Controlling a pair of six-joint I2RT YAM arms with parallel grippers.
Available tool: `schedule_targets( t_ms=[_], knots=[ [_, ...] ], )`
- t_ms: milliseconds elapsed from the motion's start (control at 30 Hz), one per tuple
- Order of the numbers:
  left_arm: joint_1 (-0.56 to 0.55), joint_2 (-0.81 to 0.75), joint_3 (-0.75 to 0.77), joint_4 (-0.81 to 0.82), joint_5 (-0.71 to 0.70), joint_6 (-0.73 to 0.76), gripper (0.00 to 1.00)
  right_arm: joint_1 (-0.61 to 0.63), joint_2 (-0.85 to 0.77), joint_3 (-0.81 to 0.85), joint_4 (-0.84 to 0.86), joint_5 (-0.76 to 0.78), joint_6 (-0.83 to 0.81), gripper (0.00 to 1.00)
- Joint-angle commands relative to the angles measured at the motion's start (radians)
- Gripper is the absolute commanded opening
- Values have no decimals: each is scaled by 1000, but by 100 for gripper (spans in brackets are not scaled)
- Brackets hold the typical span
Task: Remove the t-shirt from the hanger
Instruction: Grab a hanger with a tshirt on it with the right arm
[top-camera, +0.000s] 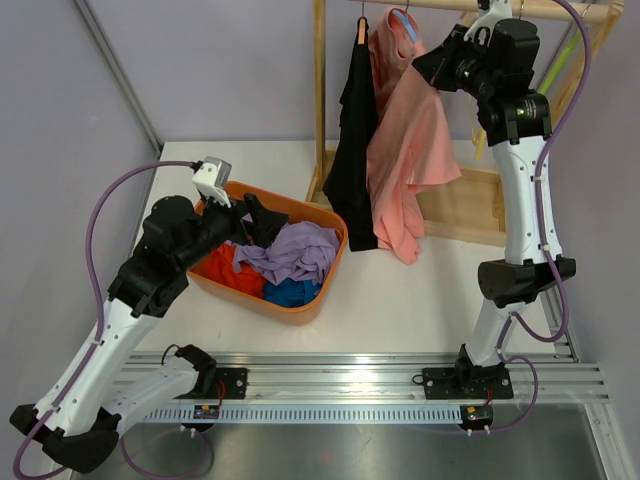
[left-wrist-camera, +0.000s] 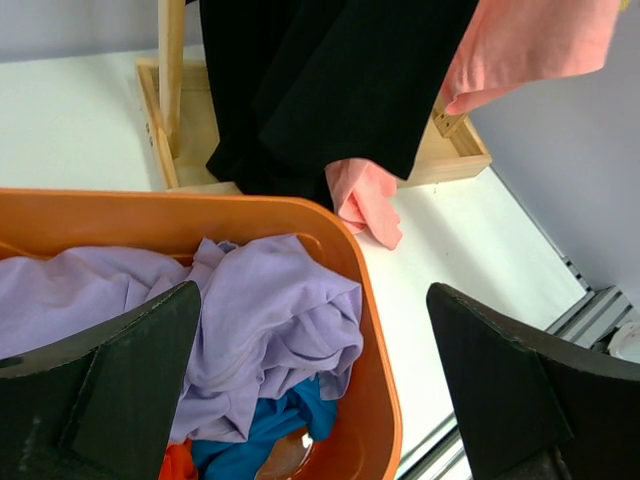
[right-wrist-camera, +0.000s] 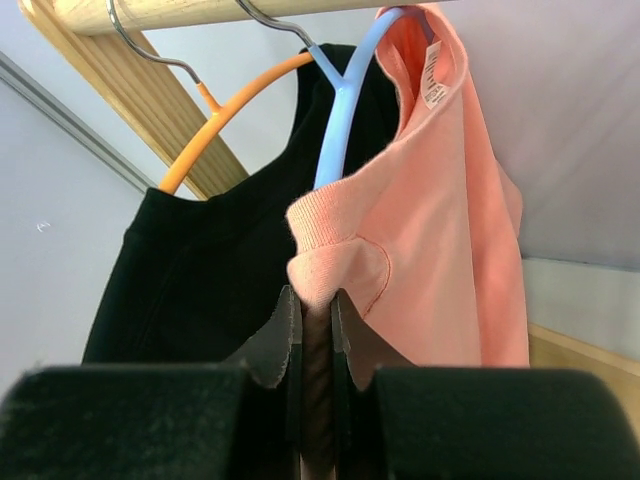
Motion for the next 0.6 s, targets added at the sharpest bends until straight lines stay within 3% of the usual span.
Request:
schedule_targets(
  t_ms=[0, 333, 567],
  knots=[
    [2, 7, 49, 73, 41, -3, 99, -21, -73, 46, 259, 0, 37, 0],
    [2, 30, 57, 94, 70, -1, 99, -50, -111, 12, 312, -7, 63, 0],
    [2, 63, 78, 105, 91, 3, 99, -55, -65, 83, 309, 8, 87, 0]
  ],
)
